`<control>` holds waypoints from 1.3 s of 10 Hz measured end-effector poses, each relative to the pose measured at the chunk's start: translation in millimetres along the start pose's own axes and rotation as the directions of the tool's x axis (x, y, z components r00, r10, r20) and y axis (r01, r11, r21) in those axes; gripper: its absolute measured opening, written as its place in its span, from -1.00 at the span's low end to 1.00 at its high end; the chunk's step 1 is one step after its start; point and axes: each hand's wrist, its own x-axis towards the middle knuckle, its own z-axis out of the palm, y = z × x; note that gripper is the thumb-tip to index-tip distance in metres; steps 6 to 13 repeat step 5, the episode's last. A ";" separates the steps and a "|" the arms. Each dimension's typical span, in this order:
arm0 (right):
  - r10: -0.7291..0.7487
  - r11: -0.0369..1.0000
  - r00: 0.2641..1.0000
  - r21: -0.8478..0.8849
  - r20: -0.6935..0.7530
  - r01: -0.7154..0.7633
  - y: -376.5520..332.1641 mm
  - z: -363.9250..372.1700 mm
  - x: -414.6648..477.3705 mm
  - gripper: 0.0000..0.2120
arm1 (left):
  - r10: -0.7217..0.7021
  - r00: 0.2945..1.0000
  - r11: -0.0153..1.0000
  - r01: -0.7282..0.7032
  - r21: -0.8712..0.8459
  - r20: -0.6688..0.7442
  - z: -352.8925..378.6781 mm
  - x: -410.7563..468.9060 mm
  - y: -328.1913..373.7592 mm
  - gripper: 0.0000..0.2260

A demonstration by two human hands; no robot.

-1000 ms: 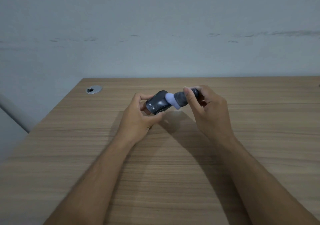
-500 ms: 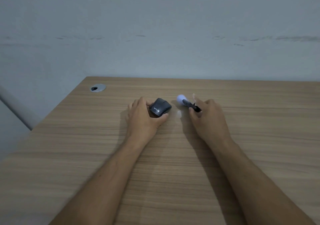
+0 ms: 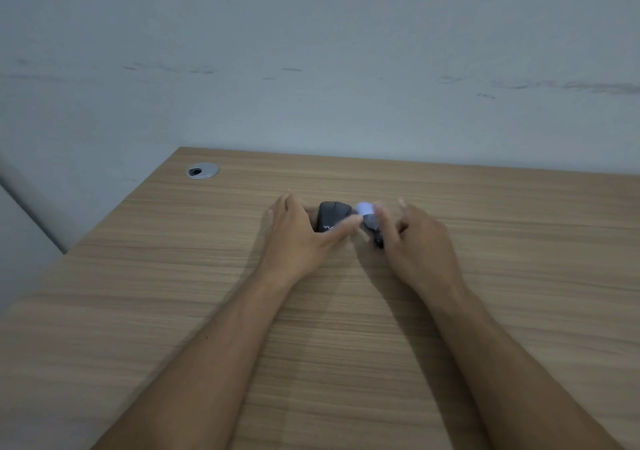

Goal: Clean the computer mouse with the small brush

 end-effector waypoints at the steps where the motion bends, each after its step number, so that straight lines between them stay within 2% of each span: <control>1: 0.026 1.000 0.994 0.006 -0.110 -0.025 22.6 -7.7 12.8 -0.57 | -0.043 0.998 0.987 0.048 -0.151 0.036 -16.8 4.6 -3.4 -0.43; 2: 0.047 0.986 0.998 -0.162 0.045 -0.040 50.5 -4.5 20.3 -0.39 | 0.032 0.999 0.998 -0.034 0.046 0.032 -20.5 12.8 -26.5 -0.60; 3: 0.080 0.952 0.983 -0.304 0.168 -0.025 47.0 -1.8 19.1 -0.42 | 0.068 0.991 0.942 -0.101 0.319 0.114 -14.0 16.8 -38.9 -0.50; 4: 0.087 0.945 0.978 -0.325 0.187 -0.022 37.4 -1.3 18.5 -0.40 | 0.093 0.987 0.898 -0.141 0.416 0.134 -7.0 14.7 -35.6 -0.47; 5: 0.097 0.945 0.971 -0.325 0.220 -0.020 35.9 -2.1 19.0 -0.38 | 0.104 0.983 0.875 -0.163 0.456 0.151 -7.5 14.8 -36.9 -0.45; 13: 0.097 0.945 0.971 -0.325 0.220 -0.020 35.9 -2.1 19.0 -0.38 | 0.104 0.983 0.875 -0.163 0.456 0.151 -7.5 14.8 -36.9 -0.45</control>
